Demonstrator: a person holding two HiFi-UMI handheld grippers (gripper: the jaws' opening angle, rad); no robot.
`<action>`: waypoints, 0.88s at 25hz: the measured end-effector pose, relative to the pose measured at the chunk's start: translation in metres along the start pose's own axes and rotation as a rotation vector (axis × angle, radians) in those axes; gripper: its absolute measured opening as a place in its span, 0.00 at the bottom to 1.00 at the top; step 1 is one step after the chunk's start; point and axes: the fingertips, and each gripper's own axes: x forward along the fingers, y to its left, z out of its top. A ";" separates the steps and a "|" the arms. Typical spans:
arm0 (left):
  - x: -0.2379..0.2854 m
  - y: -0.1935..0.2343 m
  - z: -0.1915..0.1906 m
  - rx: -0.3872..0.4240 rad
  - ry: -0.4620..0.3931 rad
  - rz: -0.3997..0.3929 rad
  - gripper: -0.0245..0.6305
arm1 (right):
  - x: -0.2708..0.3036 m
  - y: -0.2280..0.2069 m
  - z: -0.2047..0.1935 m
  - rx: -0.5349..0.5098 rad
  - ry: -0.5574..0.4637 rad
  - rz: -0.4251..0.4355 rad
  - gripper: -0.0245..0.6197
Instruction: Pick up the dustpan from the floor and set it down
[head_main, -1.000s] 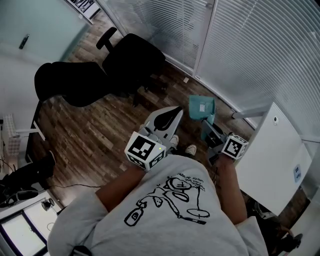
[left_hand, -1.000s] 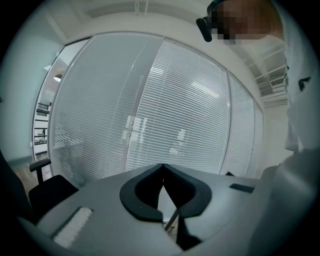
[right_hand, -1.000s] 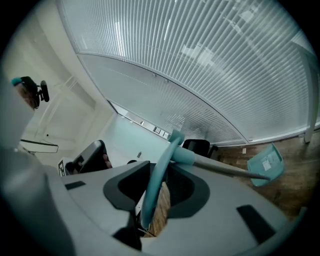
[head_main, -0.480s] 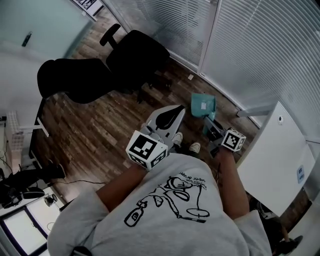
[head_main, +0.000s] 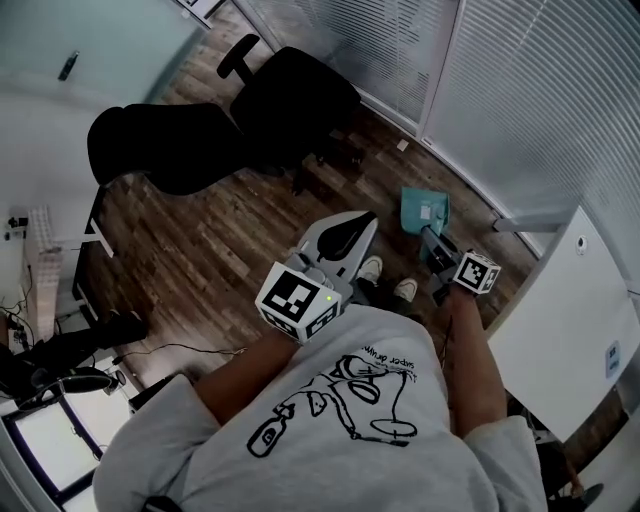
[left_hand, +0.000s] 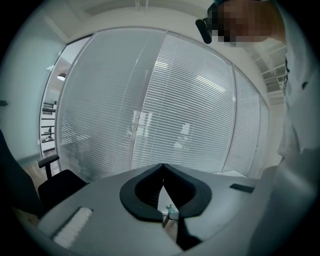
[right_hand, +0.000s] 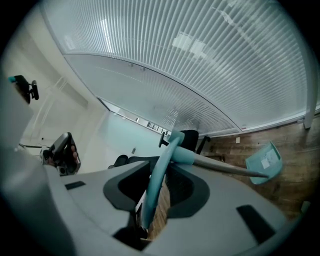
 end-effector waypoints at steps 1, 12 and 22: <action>0.000 0.002 -0.001 -0.002 0.004 0.003 0.04 | 0.002 -0.005 -0.001 0.005 0.002 -0.004 0.18; -0.006 0.004 -0.018 -0.007 0.043 0.028 0.04 | 0.011 -0.053 -0.009 0.074 -0.003 -0.043 0.17; -0.008 0.007 -0.026 -0.009 0.084 0.038 0.04 | 0.024 -0.085 -0.019 0.104 0.016 -0.068 0.17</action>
